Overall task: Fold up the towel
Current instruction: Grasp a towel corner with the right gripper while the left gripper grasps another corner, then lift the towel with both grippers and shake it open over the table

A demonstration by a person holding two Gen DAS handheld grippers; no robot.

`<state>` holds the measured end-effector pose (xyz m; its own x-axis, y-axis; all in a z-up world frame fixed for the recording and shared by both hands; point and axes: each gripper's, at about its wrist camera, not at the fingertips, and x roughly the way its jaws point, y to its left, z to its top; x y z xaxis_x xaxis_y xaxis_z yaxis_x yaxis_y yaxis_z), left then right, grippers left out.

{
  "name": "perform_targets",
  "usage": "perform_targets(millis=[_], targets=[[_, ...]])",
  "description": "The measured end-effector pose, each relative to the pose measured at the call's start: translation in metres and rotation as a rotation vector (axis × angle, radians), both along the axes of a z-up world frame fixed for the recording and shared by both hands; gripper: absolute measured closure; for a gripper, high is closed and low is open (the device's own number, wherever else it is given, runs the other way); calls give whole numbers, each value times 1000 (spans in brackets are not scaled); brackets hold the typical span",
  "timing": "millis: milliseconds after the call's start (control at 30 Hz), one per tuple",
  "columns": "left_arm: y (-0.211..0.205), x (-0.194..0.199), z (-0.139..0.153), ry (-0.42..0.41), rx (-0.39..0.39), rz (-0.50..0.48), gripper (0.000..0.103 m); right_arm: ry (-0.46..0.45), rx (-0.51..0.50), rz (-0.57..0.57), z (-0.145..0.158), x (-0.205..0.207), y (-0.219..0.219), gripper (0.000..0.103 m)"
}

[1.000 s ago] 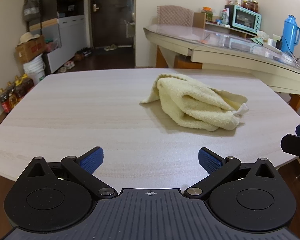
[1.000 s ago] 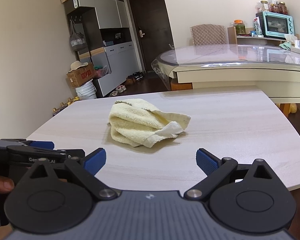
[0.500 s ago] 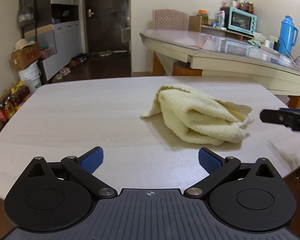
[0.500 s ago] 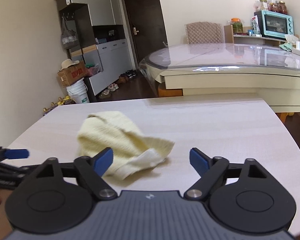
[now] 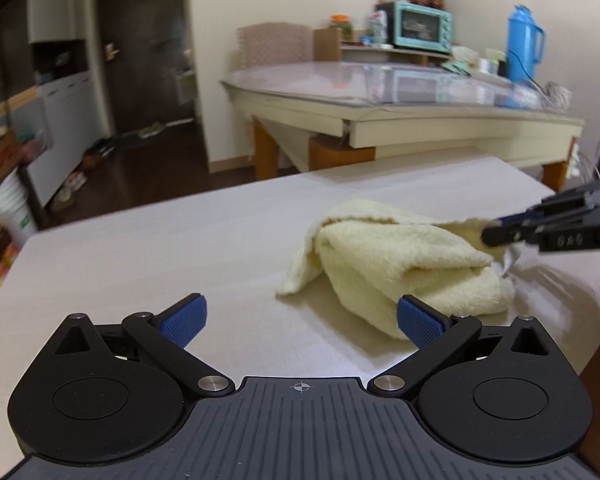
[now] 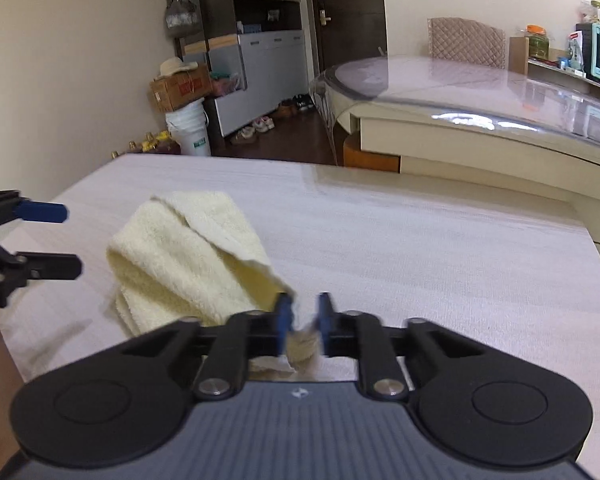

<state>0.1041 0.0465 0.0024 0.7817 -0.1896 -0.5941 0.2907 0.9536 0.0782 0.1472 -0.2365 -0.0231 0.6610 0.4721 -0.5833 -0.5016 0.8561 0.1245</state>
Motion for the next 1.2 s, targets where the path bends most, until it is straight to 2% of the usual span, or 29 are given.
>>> perform_targets(millis=[200, 300, 333, 367, 400, 433, 633, 700, 733, 767, 867, 967, 1200], targets=[[-1, 21, 3, -43, 91, -152, 0, -93, 38, -7, 32, -16, -10, 91], [1, 33, 1, -28, 115, -210, 3, -127, 36, -5, 47, -21, -11, 91], [2, 37, 0, -23, 123, -229, 9, -135, 32, -5, 51, -21, -11, 91], [2, 40, 0, -18, 131, -249, 28, -143, 28, -5, 54, -21, -11, 91], [3, 44, -1, -13, 139, -268, 37, -149, 24, -5, 57, -21, -11, 91], [3, 48, -2, -3, 143, -287, 41, -151, 21, -6, 59, -21, -11, 91], [-3, 53, -12, -37, 231, -400, 42, -149, 20, -12, 63, -19, -12, 91], [-7, 57, -17, -15, 254, -439, 61, -146, 19, -20, 62, -20, -13, 91], [-12, 64, -18, 10, 267, -450, 90, -144, 18, -24, 62, -20, -13, 91], [-12, 62, -17, 2, 269, -449, 98, -144, 18, -28, 62, -20, -14, 91], [-11, 54, -12, -21, 275, -445, 98, -163, 25, -41, 66, -25, -16, 91], [-4, 43, 4, -80, 278, -420, 98, -205, 29, -61, 74, -35, -18, 91], [-2, -4, 72, -287, 285, -356, 98, -396, 27, -84, 109, -82, -11, 92]])
